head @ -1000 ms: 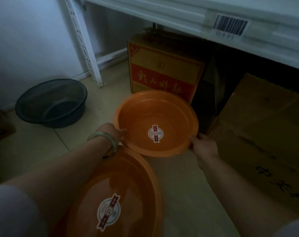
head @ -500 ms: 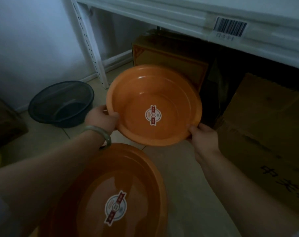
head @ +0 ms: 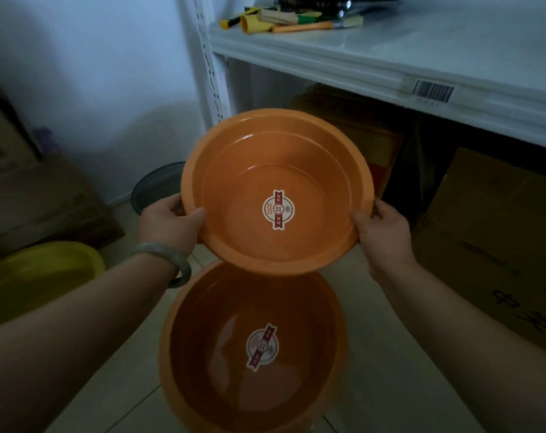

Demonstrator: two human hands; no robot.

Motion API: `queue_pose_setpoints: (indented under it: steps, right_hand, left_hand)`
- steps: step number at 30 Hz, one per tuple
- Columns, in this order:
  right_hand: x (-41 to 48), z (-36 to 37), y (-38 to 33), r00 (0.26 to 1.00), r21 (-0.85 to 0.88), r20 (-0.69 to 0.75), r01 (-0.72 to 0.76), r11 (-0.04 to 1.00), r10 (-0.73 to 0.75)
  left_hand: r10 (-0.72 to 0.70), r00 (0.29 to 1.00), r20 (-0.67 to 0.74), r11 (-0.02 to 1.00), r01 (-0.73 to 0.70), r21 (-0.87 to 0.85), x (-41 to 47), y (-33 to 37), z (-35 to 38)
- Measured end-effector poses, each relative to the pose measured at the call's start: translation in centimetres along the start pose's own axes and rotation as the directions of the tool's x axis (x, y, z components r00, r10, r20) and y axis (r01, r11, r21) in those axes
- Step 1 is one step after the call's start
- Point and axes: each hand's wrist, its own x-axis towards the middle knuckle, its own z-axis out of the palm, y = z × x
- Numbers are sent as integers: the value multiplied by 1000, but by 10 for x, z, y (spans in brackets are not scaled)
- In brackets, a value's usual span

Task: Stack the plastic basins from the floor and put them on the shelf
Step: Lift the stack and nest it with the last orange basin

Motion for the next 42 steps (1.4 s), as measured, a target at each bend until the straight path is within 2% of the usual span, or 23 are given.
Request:
queue_pose_setpoints:
  steps: [6, 12, 16, 20, 24, 29, 42]
  right_hand:
    - [-32, -13, -9, 998, -237, 56, -24, 971, 39]
    - [-65, -17, 11, 987, -462, 98, -69, 884, 128]
    - [-77, -11, 26, 985, -555, 143, 2, 832, 93]
    - [-81, -6, 45, 978, -632, 194, 67, 772, 74]
    - [-82, -2, 62, 973, -684, 224, 110, 721, 64]
    - [-79, 0, 80, 972, -721, 213, 89, 687, 96]
    - [-79, 5, 95, 971, -721, 228, 122, 682, 67]
  left_hand:
    - [-13, 998, 60, 995, 7, 98, -29, -18, -50]
    - [-117, 977, 181, 965, 69, 252, -52, -54, -76]
    - [-203, 960, 194, 940, 136, 312, -59, -74, -79]
    - [-218, 956, 195, 899, 119, 422, -60, -90, -80]
    - [-215, 955, 202, 868, 92, 488, -60, -104, -76]
    - [-239, 946, 218, 859, 101, 503, -62, -117, -61]
    - [-361, 898, 251, 833, 189, 520, -57, -141, -55]
